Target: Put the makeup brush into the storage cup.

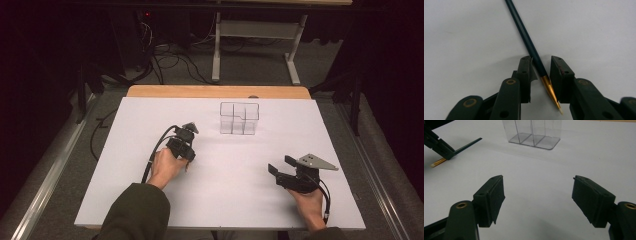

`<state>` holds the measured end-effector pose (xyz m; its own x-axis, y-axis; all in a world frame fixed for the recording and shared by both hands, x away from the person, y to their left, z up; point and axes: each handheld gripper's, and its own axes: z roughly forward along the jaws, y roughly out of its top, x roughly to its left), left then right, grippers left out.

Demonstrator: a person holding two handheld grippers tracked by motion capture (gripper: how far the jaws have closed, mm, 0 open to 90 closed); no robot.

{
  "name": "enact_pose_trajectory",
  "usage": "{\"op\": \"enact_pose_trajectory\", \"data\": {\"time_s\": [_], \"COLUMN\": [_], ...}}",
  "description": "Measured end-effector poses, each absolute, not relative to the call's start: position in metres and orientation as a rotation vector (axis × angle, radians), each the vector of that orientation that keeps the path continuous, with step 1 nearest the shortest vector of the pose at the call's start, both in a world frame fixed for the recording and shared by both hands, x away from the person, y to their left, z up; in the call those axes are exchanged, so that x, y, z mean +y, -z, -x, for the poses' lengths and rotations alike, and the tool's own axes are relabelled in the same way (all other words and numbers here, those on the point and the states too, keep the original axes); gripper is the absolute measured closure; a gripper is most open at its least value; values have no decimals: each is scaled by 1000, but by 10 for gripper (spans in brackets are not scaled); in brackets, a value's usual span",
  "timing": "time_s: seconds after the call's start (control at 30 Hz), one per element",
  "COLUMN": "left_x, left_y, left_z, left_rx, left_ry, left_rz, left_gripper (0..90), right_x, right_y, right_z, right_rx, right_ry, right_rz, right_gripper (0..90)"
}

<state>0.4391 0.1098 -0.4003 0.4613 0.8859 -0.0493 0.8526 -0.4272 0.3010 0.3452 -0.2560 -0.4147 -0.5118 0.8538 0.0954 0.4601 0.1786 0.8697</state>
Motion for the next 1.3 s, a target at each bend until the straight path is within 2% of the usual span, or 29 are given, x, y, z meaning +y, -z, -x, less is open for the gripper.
{"op": "enact_pose_trajectory", "data": {"time_s": [0.5, 1.3], "left_x": [114, 119], "left_y": [401, 402], "left_z": [-440, -437], "left_rx": [1460, 1314], "left_ry": [-167, -186], "left_rz": [-2445, -2453], "left_gripper": [824, 833], "right_x": [-256, -257], "right_y": [414, 414], "right_z": [-345, -344], "right_rx": [2049, 2050], "right_ry": [-1299, -1300], "right_rz": [-1224, -1226], "right_gripper": [284, 284]}}
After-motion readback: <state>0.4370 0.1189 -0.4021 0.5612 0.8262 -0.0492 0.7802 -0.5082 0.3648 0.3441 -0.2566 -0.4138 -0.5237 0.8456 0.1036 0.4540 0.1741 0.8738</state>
